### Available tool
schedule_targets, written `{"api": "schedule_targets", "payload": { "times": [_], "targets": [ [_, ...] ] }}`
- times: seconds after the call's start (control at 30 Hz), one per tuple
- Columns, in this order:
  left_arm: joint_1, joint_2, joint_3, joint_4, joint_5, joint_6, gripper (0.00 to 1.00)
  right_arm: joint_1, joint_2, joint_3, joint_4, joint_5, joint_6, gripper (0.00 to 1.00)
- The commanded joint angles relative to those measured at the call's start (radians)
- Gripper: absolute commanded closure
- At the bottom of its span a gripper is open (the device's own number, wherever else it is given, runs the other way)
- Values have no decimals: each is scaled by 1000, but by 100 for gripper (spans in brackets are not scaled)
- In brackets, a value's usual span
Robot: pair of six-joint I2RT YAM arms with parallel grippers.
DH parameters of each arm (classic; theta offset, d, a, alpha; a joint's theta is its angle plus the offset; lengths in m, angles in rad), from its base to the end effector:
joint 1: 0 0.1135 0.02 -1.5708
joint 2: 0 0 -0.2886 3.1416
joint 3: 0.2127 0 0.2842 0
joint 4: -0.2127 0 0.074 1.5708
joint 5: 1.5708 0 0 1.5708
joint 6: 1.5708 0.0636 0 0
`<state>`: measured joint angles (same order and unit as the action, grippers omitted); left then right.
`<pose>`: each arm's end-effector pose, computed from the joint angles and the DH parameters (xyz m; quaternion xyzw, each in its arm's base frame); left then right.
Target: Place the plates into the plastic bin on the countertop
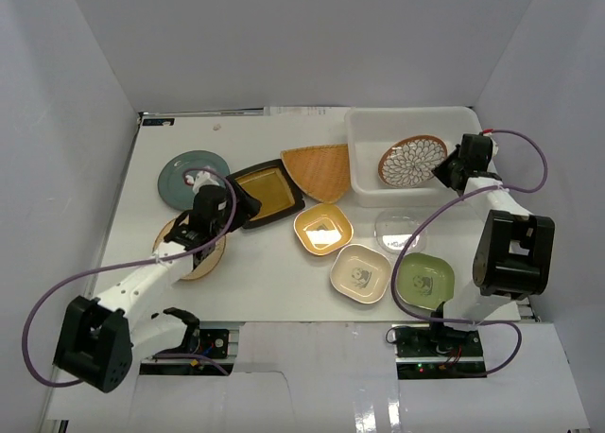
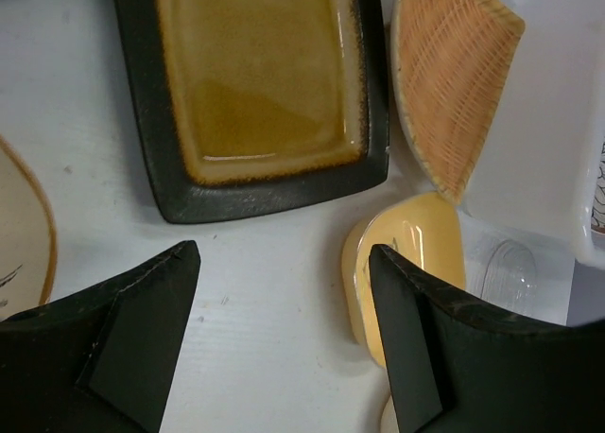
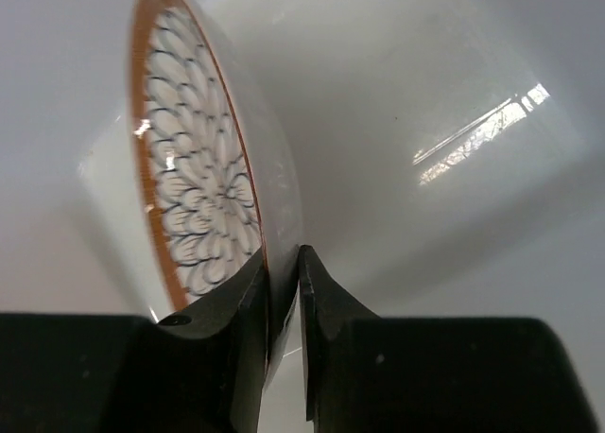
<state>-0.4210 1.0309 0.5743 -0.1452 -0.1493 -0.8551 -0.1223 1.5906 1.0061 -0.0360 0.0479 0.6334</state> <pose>0.2414 -0.0977 0.2149 -0.2239 0.8543 -0.2236 0.4124 0.3990 -0.0521 0.2188 0.3381 0.8222 0.0950 0.4479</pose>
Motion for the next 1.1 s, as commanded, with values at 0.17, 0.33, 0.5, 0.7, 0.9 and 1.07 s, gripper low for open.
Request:
{"api": "schedule_targets", "payload": {
  "times": [0.17, 0.33, 0.5, 0.7, 0.9, 1.07],
  "targets": [
    [-1, 425, 315, 158, 66, 88, 17, -5, 88, 129, 107, -33, -20, 30],
    [-2, 665, 519, 180, 120, 191, 19, -5, 52, 146, 99, -39, -38, 3],
    [1, 849, 708, 197, 117, 241, 22, -4, -58, 83, 163, -114, -31, 2],
    [1, 1023, 873, 205, 128, 287, 26, 6, -153, -36, 246, -221, -23, 2],
    [1, 1074, 912, 228, 120, 306, 45, 48, -205, -113, 306, -290, -4, 5],
    [4, 1061, 889, 289, 120, 295, 61, 85, -248, -158, 324, -298, -8, 7]
  ]
}}
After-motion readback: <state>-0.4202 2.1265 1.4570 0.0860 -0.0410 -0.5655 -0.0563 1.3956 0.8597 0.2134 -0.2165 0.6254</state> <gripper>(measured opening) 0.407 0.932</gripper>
